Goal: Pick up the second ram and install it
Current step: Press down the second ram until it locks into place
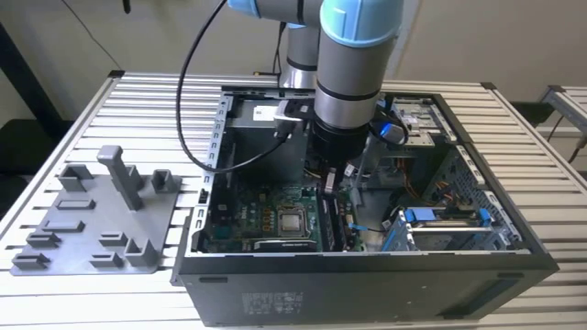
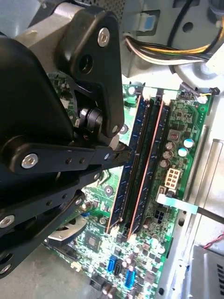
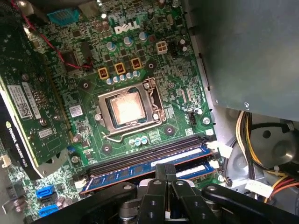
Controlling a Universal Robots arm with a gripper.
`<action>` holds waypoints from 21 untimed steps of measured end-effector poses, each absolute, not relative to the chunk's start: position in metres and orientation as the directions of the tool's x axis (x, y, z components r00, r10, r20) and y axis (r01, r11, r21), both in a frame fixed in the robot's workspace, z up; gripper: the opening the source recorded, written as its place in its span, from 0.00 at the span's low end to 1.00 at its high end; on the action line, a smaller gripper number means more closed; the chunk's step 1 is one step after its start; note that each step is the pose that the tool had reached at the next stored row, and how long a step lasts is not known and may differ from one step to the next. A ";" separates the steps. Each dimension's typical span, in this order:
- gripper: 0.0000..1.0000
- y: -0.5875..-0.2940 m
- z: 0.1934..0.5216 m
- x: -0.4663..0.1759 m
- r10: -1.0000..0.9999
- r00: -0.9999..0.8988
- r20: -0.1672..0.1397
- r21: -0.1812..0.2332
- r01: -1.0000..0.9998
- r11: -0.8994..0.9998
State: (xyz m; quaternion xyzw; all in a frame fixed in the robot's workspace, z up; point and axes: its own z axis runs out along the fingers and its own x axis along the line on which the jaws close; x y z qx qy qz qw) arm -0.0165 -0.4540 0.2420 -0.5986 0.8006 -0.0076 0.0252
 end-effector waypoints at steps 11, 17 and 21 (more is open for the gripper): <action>0.11 -0.454 0.239 -0.016 -0.987 -0.159 -0.022 -0.010 -0.987 0.159; 0.11 -0.454 0.239 -0.011 -0.993 -0.119 -0.021 -0.002 -0.993 0.119; 0.11 -0.454 0.239 -0.008 -0.994 -0.110 -0.021 0.000 -0.994 0.110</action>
